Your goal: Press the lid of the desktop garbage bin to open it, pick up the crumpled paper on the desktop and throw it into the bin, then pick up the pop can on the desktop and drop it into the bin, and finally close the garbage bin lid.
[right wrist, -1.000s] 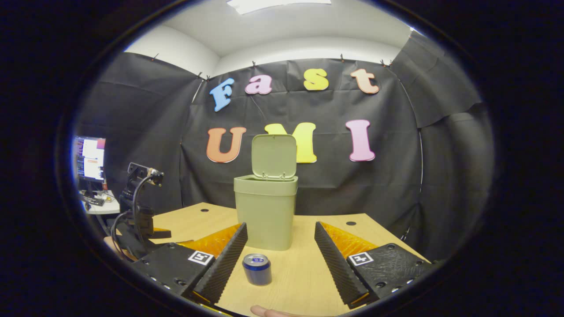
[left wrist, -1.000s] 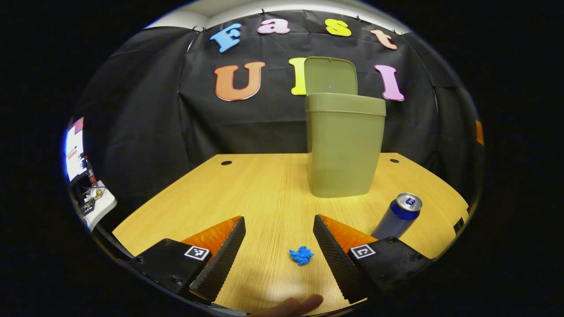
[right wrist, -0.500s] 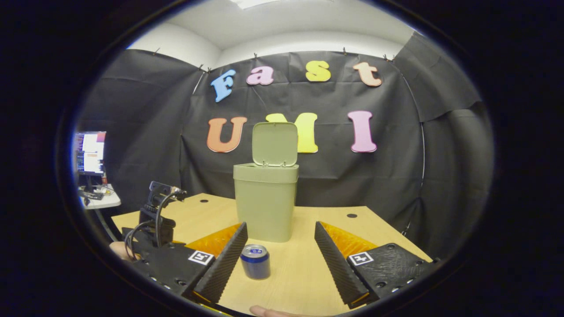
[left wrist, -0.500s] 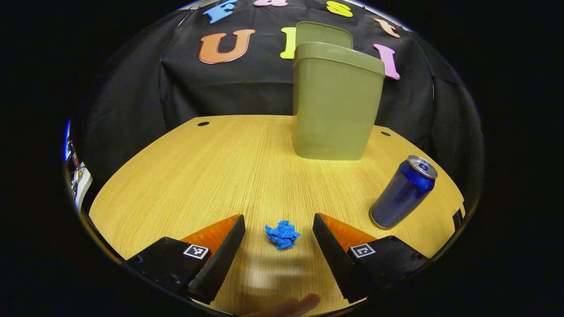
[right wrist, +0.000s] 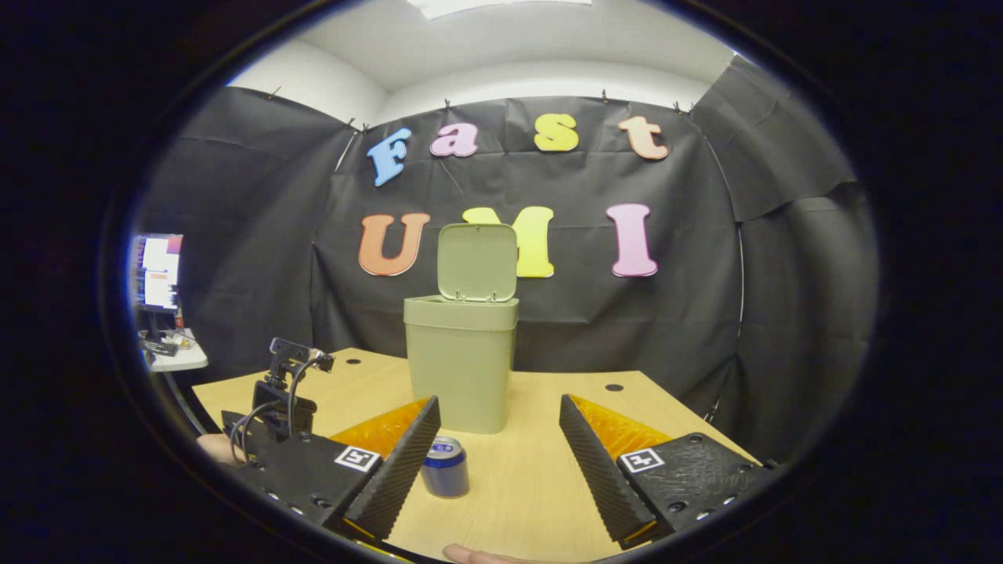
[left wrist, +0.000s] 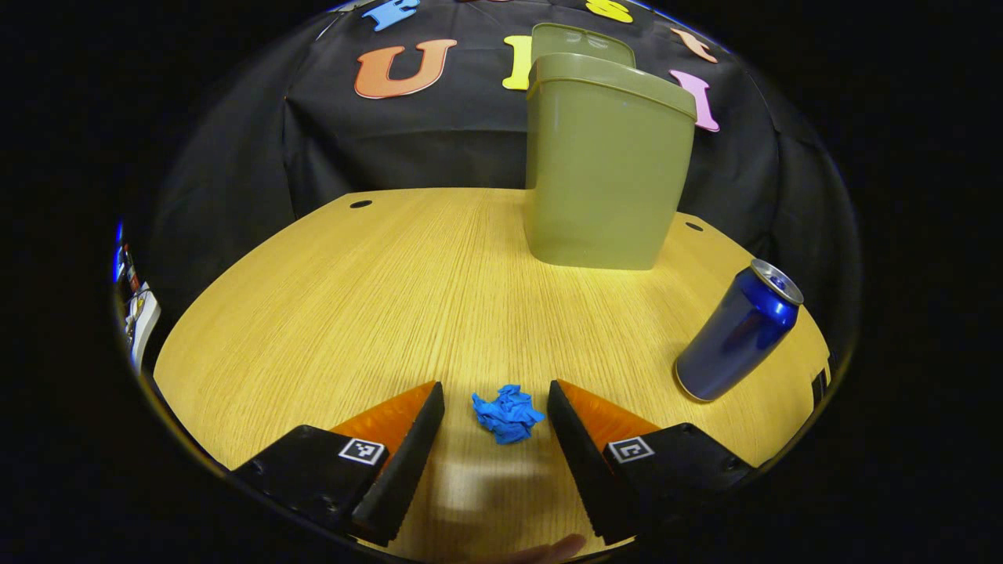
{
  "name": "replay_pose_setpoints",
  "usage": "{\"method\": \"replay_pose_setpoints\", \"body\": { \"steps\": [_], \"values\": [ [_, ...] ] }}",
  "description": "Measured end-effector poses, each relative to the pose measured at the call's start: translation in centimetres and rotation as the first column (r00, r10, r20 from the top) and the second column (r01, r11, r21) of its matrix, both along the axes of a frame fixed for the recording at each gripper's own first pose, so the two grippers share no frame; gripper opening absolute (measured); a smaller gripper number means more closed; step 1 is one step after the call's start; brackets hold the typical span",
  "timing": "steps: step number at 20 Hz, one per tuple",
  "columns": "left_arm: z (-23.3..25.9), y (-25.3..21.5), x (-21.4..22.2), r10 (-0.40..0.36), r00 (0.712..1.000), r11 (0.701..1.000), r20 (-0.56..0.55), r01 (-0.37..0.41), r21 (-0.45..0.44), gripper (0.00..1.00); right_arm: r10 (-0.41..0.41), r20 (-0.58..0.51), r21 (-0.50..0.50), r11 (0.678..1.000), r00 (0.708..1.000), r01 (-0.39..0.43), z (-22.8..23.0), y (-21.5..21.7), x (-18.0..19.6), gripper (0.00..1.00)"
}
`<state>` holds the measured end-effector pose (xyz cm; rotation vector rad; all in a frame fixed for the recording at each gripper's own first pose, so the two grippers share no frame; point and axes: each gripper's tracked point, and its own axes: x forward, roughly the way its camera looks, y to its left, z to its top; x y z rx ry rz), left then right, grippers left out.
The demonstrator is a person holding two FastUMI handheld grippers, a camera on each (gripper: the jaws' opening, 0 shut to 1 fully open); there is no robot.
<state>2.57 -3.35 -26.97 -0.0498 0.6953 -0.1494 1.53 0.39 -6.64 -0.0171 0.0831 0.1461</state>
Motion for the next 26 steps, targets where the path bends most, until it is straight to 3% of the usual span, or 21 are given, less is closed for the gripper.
{"method": "replay_pose_setpoints", "body": {
  "steps": [2,3,5,6,7,8,12,14,17,18,19,23,26],
  "values": [
    [0.0,-0.1,0.2,-0.004,1.000,1.000,-0.001,0.004,0.017,0.83,0.001,-0.006,0.009,1.000,1.000,-0.001,-0.2,0.0,0.1,0.95],
    [0.0,0.0,0.2,-0.002,1.000,1.000,0.000,0.002,0.017,0.87,0.002,-0.009,0.009,1.000,1.000,-0.002,-0.2,0.0,0.1,0.95],
    [0.0,0.3,0.3,0.014,1.000,1.000,-0.006,-0.014,0.018,0.75,0.000,-0.011,0.005,1.000,1.000,0.000,-0.3,-0.2,0.1,0.95],
    [-0.1,0.3,0.4,0.019,1.000,1.000,-0.005,-0.019,0.018,0.74,0.000,-0.013,0.008,1.000,1.000,0.000,-0.4,-0.3,0.2,0.95],
    [-0.1,0.2,0.3,0.022,1.000,1.000,-0.006,-0.022,0.018,0.79,-0.001,-0.018,0.009,1.000,1.000,0.001,-0.5,-0.3,0.2,0.95],
    [-0.1,0.2,0.3,0.023,1.000,1.000,-0.006,-0.023,0.017,0.72,-0.005,-0.020,0.009,1.000,1.000,0.005,-0.5,-0.4,0.3,0.93],
    [-0.1,0.4,0.5,0.021,1.000,1.000,-0.005,-0.021,0.018,0.70,0.000,-0.038,0.010,1.000,0.999,0.001,-1.1,-0.3,0.5,0.93],
    [-0.1,0.8,0.5,0.032,0.999,0.999,-0.005,-0.032,0.019,0.64,0.014,-0.062,0.014,1.000,0.998,-0.013,-1.9,0.1,0.5,0.95],
    [-0.1,1.2,0.7,0.026,1.000,1.000,-0.002,-0.026,0.011,0.47,0.039,-0.104,0.029,0.999,0.994,-0.036,-3.3,0.7,0.4,0.95],
    [0.0,1.2,0.7,0.027,1.000,1.000,-0.001,-0.027,0.003,0.50,0.045,-0.115,0.029,0.999,0.992,-0.042,-3.7,0.9,0.5,0.95],
    [0.0,1.1,0.7,0.027,1.000,1.000,0.000,-0.027,-0.003,0.40,0.046,-0.124,0.022,0.999,0.991,-0.044,-4.0,0.9,0.5,0.95],
    [0.3,1.1,0.9,0.035,0.999,0.999,0.018,-0.034,-0.039,0.35,0.025,-0.135,-0.005,1.000,0.991,-0.025,-5.1,0.1,0.9,0.95],
    [1.0,1.5,1.0,0.039,0.998,0.999,0.045,-0.039,-0.011,0.34,0.013,-0.158,-0.009,1.000,0.987,-0.015,-6.2,-0.5,1.2,0.96]
  ]
}}
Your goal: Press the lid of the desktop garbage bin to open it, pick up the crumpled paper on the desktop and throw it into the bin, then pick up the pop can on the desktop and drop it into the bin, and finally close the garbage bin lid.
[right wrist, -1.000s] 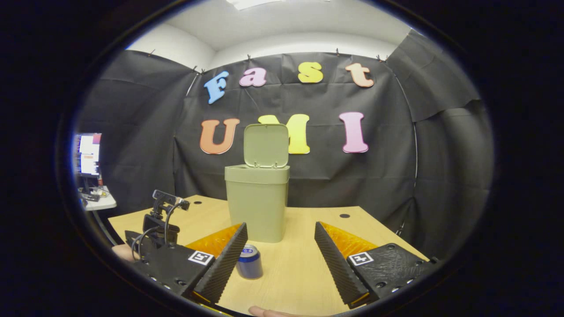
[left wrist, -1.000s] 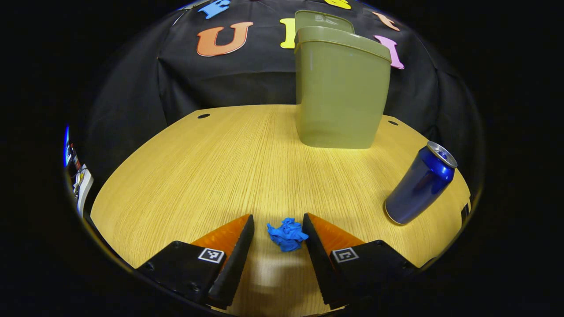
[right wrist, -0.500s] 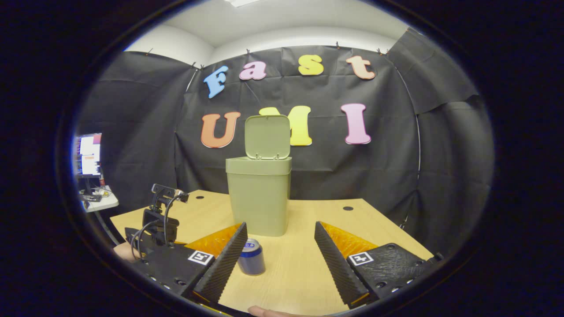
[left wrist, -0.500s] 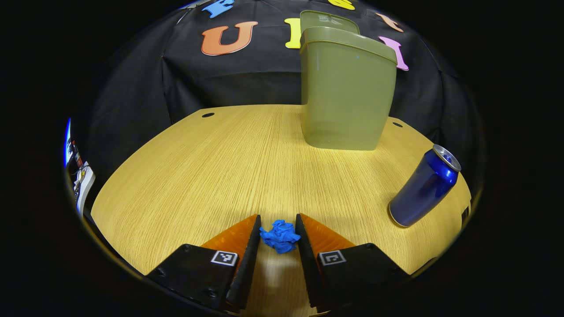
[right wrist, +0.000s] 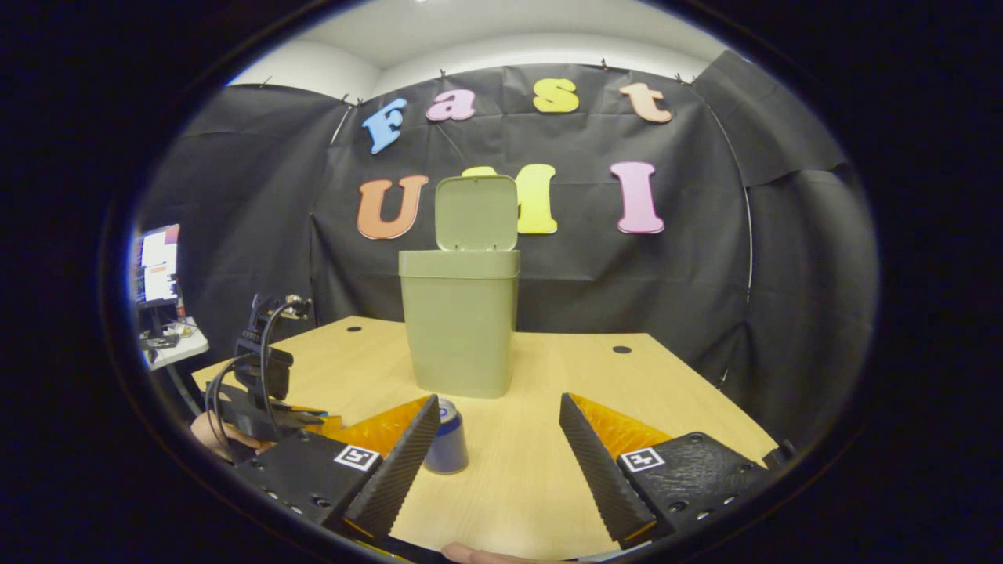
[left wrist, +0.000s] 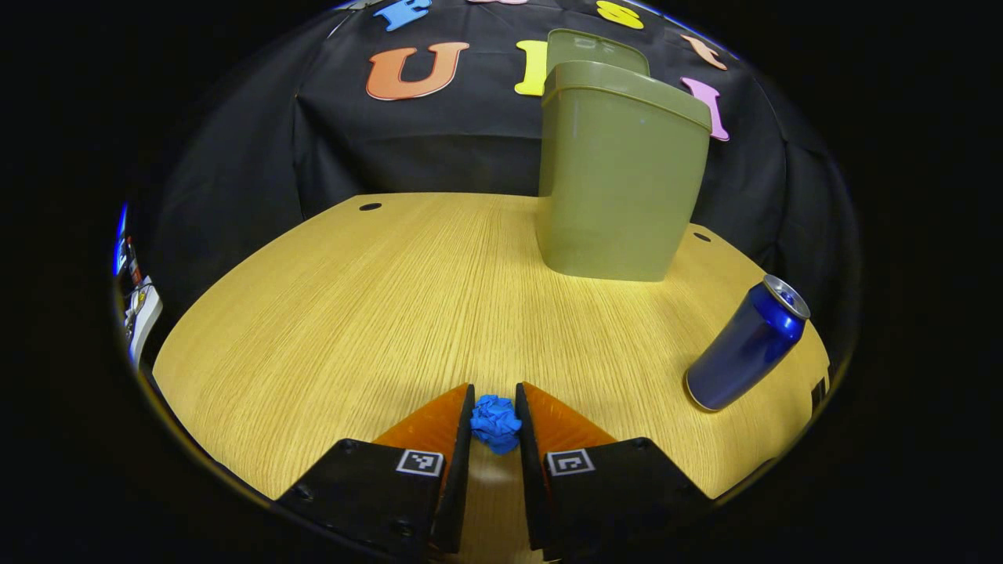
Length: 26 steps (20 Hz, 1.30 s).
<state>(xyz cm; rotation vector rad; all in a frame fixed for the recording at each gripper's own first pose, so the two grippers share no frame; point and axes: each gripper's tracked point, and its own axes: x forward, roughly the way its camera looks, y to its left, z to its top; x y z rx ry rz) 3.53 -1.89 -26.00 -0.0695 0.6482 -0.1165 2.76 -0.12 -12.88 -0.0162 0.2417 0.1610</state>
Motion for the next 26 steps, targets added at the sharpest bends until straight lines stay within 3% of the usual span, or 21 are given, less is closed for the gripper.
{"method": "replay_pose_setpoints", "body": {
  "steps": [4,7,13,16,18,26],
  "values": [
    [4.3,0.6,-0.3,0.053,0.993,0.999,0.103,-0.053,-0.005,0.34,0.012,-0.002,0.031,0.999,1.000,-0.012,-0.6,0.3,-0.1,0.95],
    [8.9,1.6,-0.7,0.084,0.971,0.996,0.224,-0.088,0.009,0.34,0.043,-0.023,0.054,0.998,0.999,-0.042,-2.2,1.7,-0.5,0.95],
    [14.4,1.9,-2.9,0.102,0.931,0.995,0.351,-0.100,-0.025,0.33,0.081,0.014,-0.025,0.996,0.997,-0.080,-4.8,4.5,-0.8,0.93],
    [15.6,2.4,-3.5,0.111,0.917,0.994,0.383,-0.112,-0.019,0.33,0.060,0.011,-0.031,0.998,0.998,-0.059,-6.6,5.3,0.0,0.98],
    [15.9,2.8,-3.5,0.120,0.913,0.992,0.390,-0.121,-0.023,0.33,0.055,-0.016,-0.027,0.998,0.998,-0.055,-7.9,6.4,0.9,0.95],
    [15.4,2.6,-3.4,0.110,0.921,0.994,0.374,-0.111,-0.021,0.33,0.020,-0.153,-0.024,0.999,0.988,-0.024,-12.2,7.9,5.4,0.98]
  ]
}}
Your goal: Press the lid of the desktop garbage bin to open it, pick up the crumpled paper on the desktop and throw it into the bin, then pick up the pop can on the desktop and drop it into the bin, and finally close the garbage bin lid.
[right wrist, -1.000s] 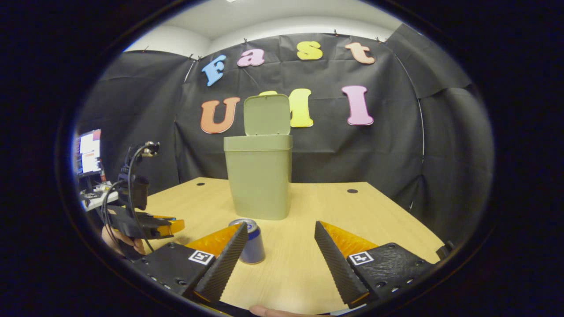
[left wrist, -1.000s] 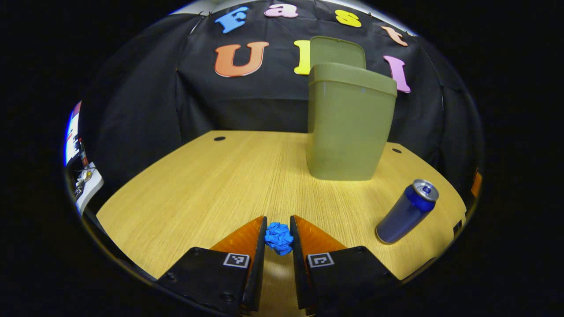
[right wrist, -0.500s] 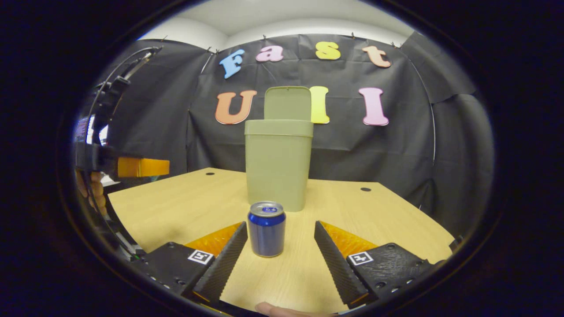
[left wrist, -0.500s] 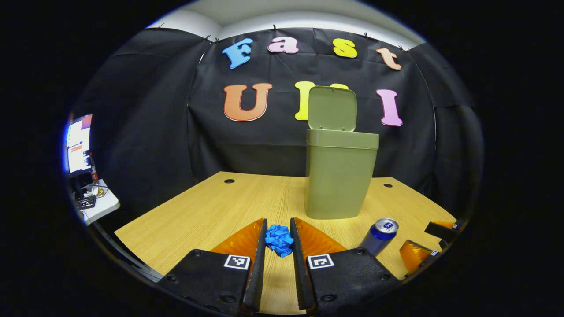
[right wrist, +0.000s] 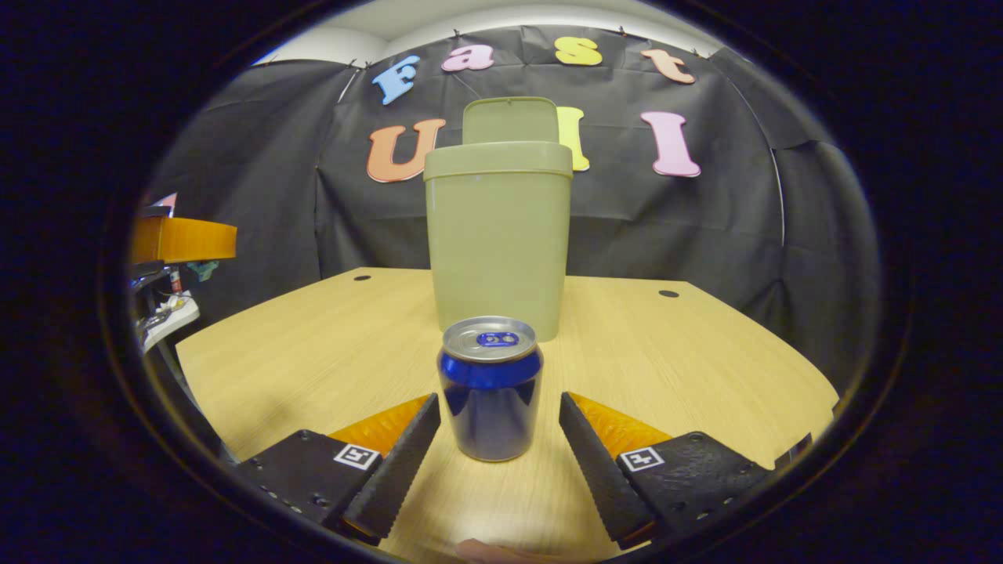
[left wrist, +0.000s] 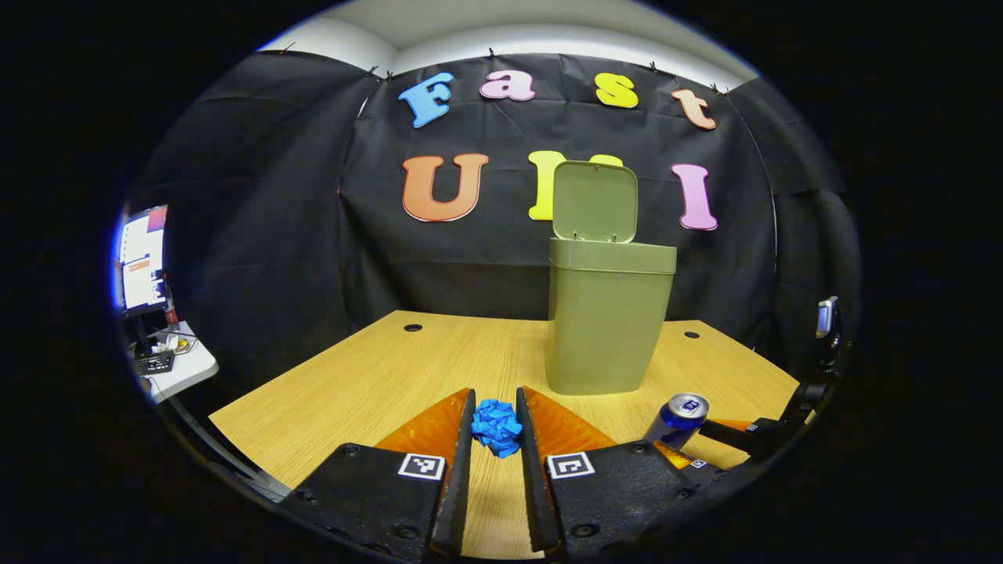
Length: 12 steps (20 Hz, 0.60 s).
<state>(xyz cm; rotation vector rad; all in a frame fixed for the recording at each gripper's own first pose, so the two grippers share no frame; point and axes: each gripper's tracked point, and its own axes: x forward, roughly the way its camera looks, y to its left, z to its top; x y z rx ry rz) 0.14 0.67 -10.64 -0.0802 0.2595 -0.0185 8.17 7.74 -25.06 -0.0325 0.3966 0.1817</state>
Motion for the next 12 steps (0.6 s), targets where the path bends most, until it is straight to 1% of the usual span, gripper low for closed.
{"method": "replay_pose_setpoints", "body": {
  "steps": [2,3,4,5,6,7,8,10,11,12],
  "values": [
    [-0.3,0.1,0.0,0.001,1.000,1.000,-0.012,-0.001,0.000,0.33,-0.005,-0.012,-0.018,1.000,1.000,0.005,-0.1,0.4,0.7,0.98],
    [-0.5,0.0,0.1,-0.001,1.000,1.000,-0.019,0.001,-0.003,0.33,-0.004,-0.016,-0.033,0.999,1.000,0.004,-0.3,0.7,1.0,0.95],
    [-0.6,-0.1,0.1,-0.004,1.000,1.000,-0.025,0.004,-0.005,0.33,-0.008,-0.023,-0.057,0.998,1.000,0.007,-0.3,0.8,1.2,0.98],
    [-0.8,-0.1,0.1,-0.004,1.000,1.000,-0.029,0.004,-0.004,0.34,-0.010,-0.014,-0.059,0.998,1.000,0.009,-0.1,0.8,1.4,0.98],
    [-0.8,-0.1,0.1,-0.003,1.000,1.000,-0.030,0.003,-0.003,0.33,-0.017,-0.006,-0.061,0.998,1.000,0.017,0.1,0.8,1.6,0.95],
    [-0.9,-0.2,0.1,-0.004,1.000,1.000,-0.031,0.004,-0.001,0.34,-0.031,-0.003,-0.065,0.997,1.000,0.031,0.1,0.5,1.8,0.98],
    [-1.0,-0.3,0.1,-0.007,0.999,1.000,-0.034,0.007,-0.001,0.34,-0.040,-0.014,-0.067,0.997,0.999,0.039,-0.1,0.4,1.9,0.95],
    [-1.2,-0.4,0.1,-0.014,0.999,1.000,-0.039,0.013,-0.005,0.33,-0.049,-0.031,-0.040,0.998,0.998,0.048,-0.2,0.2,2.0,0.88],
    [-1.2,-0.3,0.1,-0.012,0.999,1.000,-0.041,0.012,-0.005,0.34,-0.043,-0.036,-0.038,0.998,0.998,0.042,-0.3,0.4,2.0,0.82],
    [-1.2,-0.3,0.1,-0.009,0.999,1.000,-0.040,0.009,-0.004,0.34,-0.040,-0.037,-0.047,0.998,0.998,0.039,-0.1,0.3,1.9,0.82]
  ]
}}
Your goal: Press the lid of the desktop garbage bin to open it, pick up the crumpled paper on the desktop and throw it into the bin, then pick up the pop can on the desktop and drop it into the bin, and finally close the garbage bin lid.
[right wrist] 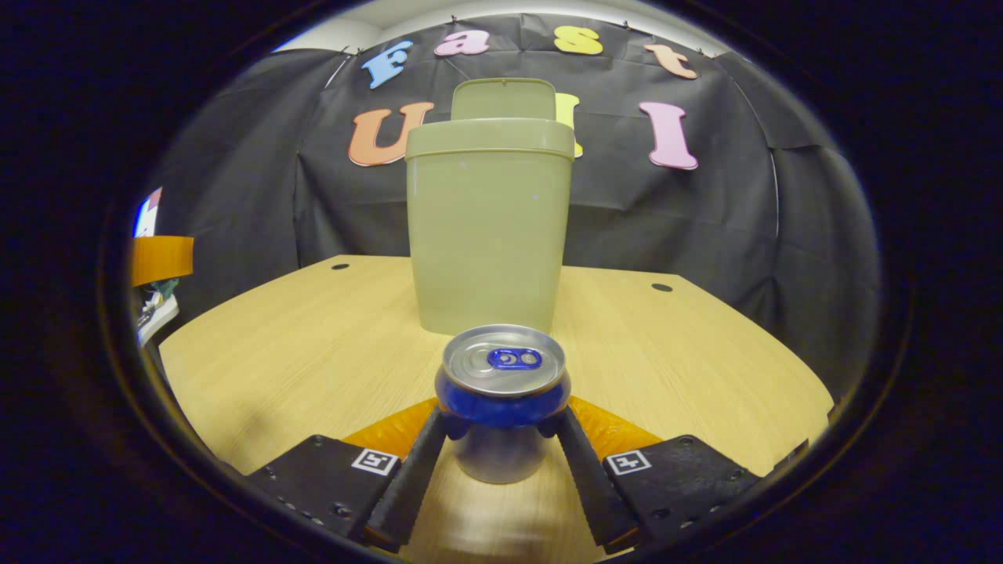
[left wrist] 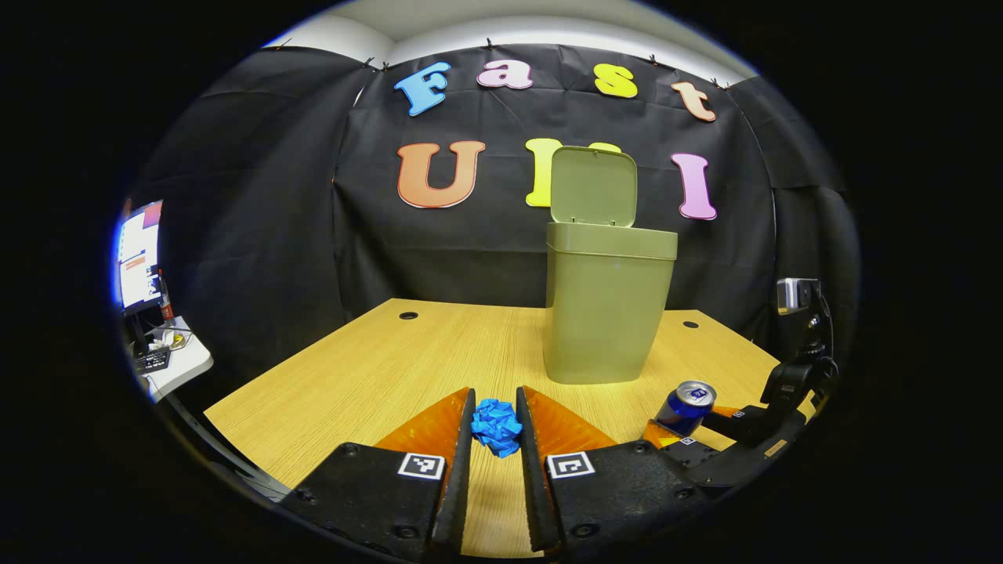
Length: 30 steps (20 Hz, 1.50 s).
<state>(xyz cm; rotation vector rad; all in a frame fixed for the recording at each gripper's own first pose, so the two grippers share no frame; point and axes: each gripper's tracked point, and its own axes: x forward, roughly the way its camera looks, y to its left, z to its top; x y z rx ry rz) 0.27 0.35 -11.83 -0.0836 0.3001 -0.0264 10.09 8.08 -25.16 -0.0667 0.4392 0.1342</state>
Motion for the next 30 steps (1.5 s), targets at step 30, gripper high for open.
{"method": "replay_pose_setpoints", "body": {
  "steps": [30],
  "values": [
    [9.2,-4.0,6.3,-0.092,0.992,0.992,0.091,0.098,-0.073,0.33,0.020,0.178,0.003,1.000,0.984,-0.021,15.7,-8.5,-9.3,0.79]
  ]
}}
